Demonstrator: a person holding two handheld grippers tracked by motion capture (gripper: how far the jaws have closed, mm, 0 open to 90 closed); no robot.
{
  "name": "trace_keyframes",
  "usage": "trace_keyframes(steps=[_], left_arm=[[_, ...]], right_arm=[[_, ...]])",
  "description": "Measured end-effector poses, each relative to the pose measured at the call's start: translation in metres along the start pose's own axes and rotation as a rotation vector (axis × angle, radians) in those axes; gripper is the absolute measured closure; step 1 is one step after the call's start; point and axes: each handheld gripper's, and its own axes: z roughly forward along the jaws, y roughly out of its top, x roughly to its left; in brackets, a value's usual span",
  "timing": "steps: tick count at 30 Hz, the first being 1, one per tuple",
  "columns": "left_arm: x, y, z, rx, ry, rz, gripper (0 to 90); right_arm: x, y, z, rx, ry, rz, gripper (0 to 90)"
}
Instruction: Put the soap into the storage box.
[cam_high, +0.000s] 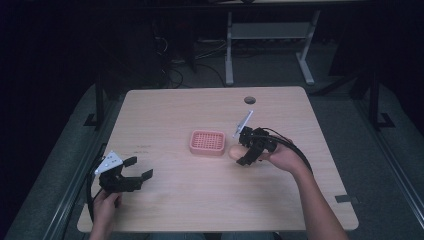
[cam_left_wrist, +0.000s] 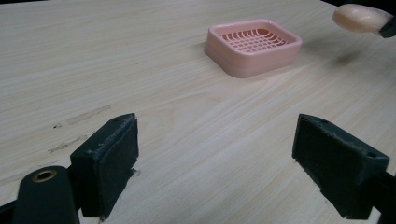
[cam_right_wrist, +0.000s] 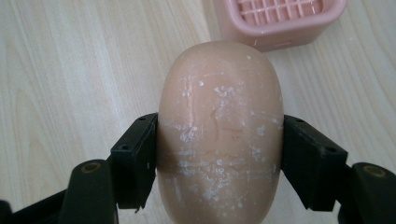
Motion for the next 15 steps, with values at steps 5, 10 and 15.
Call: trace_keyframes(steps=[5,10,15], left_arm=[[0.000,0.000,0.000,0.000,0.000,0.001,14.3],[0.000,0.000,0.000,-0.001,-0.001,0.001,14.3],[0.000,0.000,0.000,-0.001,-0.001,-0.001,14.3]], right_arm=[[-0.002,0.006,0.000,0.007,0.001,0.000,31.9],[-0.003,0.012,-0.002,-0.003,0.000,-0.009,31.9],[-0.005,0.018,-0.004,-0.009,-0.003,-0.015,31.9]])
